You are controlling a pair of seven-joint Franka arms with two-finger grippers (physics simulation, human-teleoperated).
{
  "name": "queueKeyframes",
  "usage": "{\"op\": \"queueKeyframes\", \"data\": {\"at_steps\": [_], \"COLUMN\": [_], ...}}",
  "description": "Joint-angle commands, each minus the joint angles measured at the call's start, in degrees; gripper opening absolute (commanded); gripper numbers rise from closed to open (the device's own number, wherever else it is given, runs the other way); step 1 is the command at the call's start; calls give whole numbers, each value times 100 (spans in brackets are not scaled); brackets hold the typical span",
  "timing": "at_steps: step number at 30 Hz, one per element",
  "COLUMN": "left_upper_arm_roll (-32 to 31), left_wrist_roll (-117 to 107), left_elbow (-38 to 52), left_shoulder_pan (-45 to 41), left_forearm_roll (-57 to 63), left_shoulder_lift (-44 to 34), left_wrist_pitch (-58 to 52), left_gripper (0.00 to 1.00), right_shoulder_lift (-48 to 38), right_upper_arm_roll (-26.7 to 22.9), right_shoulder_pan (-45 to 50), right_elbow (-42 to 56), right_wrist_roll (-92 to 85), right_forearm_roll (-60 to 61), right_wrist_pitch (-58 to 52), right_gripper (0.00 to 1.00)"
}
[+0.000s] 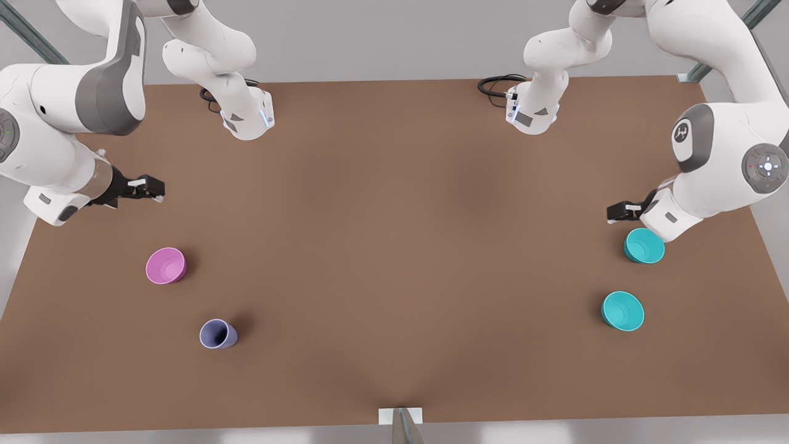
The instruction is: Stack the blue bowl on the pink bowl
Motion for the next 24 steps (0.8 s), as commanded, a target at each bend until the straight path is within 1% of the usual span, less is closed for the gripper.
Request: {"op": "queueKeyframes", "data": {"at_steps": [1,3,4,5,6,9,10,11,13,16,19,20,24], "left_upper_arm_roll": [-2,-2,-2,-2,-2,-2,-2,-11,-46,-72,-64,-64,-64], "left_wrist_roll": [129,138,138,147,147,208,217,217,217,217,226,226,226], "left_elbow": [11,29,20,37,37,37,37,37,37,20,29,29,29], "left_shoulder_pan": [32,251,278,295,339,392,392,392,375,348,410,410,559], "left_forearm_roll": [-7,-51,-112,-112,-130,-244,-244,-244,-253,-420,-420,-420,-411], "left_shoulder_lift": [15,6,33,24,-20,-38,-38,-38,-38,-37,-73,-81,-73], "left_wrist_pitch": [56,74,74,83,-31,-84,-84,-145,-207,-330,-436,-445,-603], "left_gripper": [100,100,100,100,100,100,100,100,100,100,100,100,100], "right_shoulder_lift": [16,139,429,1070,1387,2178,2327,2416,2424,2574,2416,2293,2240], "right_upper_arm_roll": [-4,-30,-30,-30,-30,-21,-21,-21,-13,-4,14,14,14], "right_shoulder_pan": [-6,-111,-331,-814,-911,-1377,-1403,-1439,-1588,-2010,-2194,-2194,-2247], "right_elbow": [5,84,260,470,506,453,418,286,-224,-355,-1102,-1480,-2201], "right_wrist_roll": [-164,-217,-339,-1042,-1096,-1122,-1122,-1078,-1061,-1131,-1298,-1298,-1307], "right_forearm_roll": [10,27,-8,-52,-376,-439,-395,-132,27,370,722,722,968], "right_wrist_pitch": [67,67,101,181,505,1903,2132,2316,2975,3318,3766,4091,4848], "right_gripper": [100,100,100,100,100,100,100,100,100,100,100,100,100]}}
